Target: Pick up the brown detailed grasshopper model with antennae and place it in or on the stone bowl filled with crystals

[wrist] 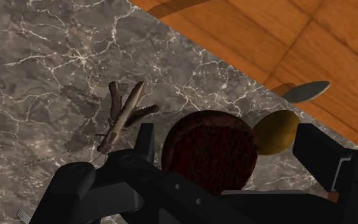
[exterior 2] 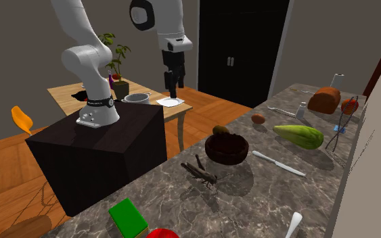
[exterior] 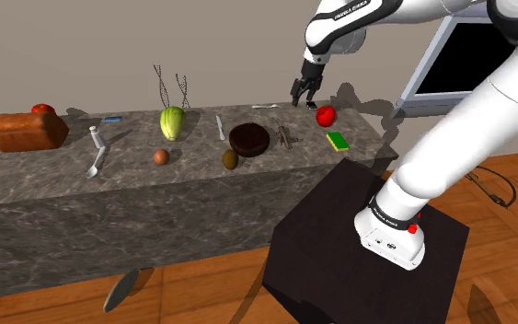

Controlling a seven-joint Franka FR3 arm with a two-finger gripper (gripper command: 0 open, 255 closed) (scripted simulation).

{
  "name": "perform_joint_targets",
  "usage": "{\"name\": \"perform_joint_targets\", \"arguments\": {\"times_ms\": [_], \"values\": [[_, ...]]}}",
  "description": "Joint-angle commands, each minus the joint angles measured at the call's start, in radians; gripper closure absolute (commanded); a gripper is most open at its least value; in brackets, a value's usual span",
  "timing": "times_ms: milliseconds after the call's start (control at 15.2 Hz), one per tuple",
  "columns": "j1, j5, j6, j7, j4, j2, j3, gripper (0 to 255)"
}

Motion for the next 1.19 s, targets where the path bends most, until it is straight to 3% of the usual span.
{"name": "perform_joint_targets", "arguments": {"times_ms": [0,528,1122], "values": [[0.001,0.028,0.052,-0.036,0.019,0.077,-0.015,0],[-0.035,0.186,0.181,-0.202,0.168,0.394,-0.033,0],[-0.14,0.323,0.234,-0.331,0.433,0.749,0.023,0]]}}
